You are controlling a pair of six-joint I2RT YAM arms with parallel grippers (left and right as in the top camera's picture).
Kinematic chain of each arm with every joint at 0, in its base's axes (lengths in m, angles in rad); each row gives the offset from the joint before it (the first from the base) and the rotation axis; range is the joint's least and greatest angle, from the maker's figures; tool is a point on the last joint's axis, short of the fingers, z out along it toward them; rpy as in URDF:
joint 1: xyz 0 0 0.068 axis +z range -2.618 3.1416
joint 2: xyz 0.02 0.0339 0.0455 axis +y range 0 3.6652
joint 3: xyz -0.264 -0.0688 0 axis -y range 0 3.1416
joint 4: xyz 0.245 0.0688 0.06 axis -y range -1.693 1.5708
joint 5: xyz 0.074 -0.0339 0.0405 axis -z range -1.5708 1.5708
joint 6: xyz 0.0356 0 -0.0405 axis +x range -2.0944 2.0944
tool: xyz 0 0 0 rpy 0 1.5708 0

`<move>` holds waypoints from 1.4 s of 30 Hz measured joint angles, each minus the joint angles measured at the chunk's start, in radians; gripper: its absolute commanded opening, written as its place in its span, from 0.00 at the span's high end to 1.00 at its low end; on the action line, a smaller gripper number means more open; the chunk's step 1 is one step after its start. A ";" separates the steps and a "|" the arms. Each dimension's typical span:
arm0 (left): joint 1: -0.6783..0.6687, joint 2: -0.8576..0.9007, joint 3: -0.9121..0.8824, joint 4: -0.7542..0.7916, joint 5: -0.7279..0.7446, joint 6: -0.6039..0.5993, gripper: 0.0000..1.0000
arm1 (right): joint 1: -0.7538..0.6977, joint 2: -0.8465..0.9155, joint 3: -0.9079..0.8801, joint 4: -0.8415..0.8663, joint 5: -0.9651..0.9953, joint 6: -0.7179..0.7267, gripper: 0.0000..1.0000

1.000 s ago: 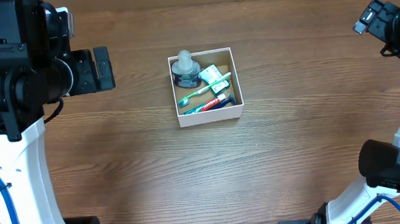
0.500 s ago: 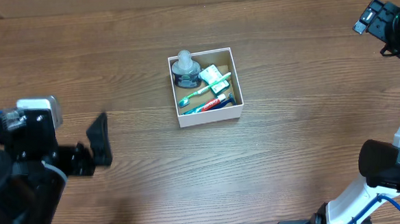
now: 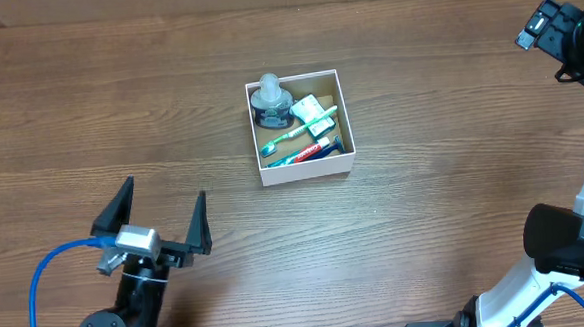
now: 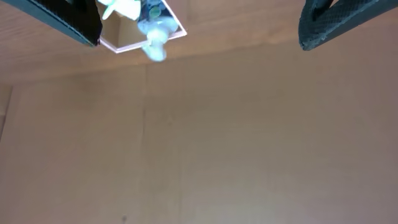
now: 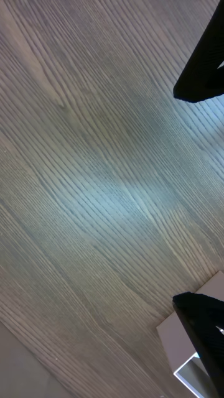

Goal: Pack container

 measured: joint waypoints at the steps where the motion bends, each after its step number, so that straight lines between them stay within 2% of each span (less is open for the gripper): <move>1: 0.007 -0.016 -0.024 0.034 0.000 0.007 0.00 | 0.000 0.000 0.000 0.000 0.000 0.000 0.00; 8: 0.013 -0.104 -0.158 0.209 0.000 0.142 0.00 | 0.000 0.000 0.000 0.001 0.000 0.000 0.00; 16: 0.005 -0.107 -0.272 0.232 0.001 0.172 0.00 | 0.000 0.000 0.000 0.000 0.000 0.000 0.00; 20: 0.026 -0.108 -0.306 0.178 0.020 0.172 0.00 | 0.000 0.000 0.000 0.000 0.000 0.000 0.00; 23: 0.045 -0.111 -0.307 0.029 0.034 0.173 0.00 | 0.000 0.000 0.000 0.000 0.000 0.000 0.00; 26: 0.045 -0.111 -0.307 -0.051 0.038 0.173 0.00 | 0.000 0.000 0.000 0.001 0.000 0.000 0.00; 42: 0.045 -0.111 -0.307 -0.051 0.038 0.173 0.00 | 0.000 0.000 0.000 0.000 0.000 0.000 0.00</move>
